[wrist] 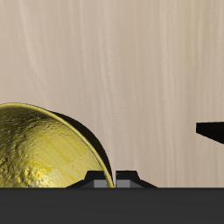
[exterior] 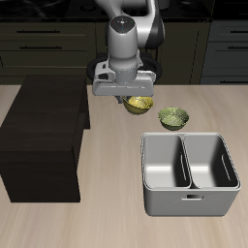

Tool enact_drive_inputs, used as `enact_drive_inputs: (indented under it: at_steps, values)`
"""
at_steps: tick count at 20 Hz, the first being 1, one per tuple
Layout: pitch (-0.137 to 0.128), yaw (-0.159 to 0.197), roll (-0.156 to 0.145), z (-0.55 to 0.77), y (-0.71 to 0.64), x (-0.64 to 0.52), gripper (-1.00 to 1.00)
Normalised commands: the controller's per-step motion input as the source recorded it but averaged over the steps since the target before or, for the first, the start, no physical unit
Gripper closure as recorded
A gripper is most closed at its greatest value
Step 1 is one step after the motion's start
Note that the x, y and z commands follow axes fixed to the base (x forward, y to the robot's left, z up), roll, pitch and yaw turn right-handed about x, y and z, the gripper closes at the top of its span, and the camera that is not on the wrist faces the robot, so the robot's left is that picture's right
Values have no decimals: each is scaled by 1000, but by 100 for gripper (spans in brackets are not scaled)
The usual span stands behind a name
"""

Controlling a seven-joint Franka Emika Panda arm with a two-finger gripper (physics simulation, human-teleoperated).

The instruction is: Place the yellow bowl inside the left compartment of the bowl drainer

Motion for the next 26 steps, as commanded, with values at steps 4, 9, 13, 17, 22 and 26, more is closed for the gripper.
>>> enact_drive_inputs:
  at_steps: [4,9,13,17,22,26]
  values:
    - [-23,-15,-28,295,-89,-83,100]
    - [-78,24,3,611,-16,-166,100]
    - [-70,11,14,516,41,-144,100]
    - [-39,10,14,311,60,-81,100]
    - [-25,4,15,247,42,-59,100]
    - [-14,10,10,124,12,-53,100]
